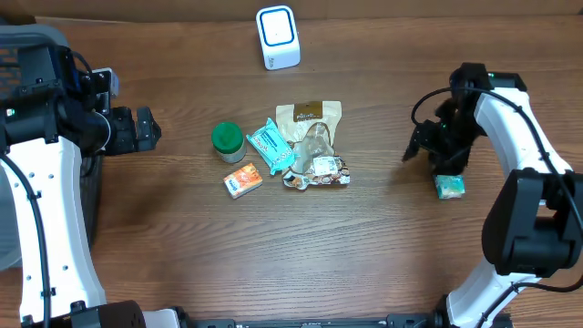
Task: Scan the item barcode
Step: 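Lower the Kleenex pack to the table right of the pile and release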
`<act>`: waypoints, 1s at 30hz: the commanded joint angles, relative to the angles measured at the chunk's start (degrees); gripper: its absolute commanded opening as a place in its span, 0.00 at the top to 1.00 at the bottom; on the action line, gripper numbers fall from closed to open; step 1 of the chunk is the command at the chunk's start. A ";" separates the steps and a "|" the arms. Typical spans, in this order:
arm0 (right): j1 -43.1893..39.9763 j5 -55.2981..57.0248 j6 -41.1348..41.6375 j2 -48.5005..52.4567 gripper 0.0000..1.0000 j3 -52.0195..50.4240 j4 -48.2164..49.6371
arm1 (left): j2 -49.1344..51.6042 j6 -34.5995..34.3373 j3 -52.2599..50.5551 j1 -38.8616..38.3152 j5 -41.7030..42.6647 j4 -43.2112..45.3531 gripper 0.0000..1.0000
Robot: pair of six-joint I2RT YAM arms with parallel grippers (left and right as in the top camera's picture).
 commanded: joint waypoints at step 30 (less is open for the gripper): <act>35.39 -3.96 17.22 6.56 0.33 -2.27 29.09 | 0.00 0.90 -0.02 0.22 0.59 0.02 0.00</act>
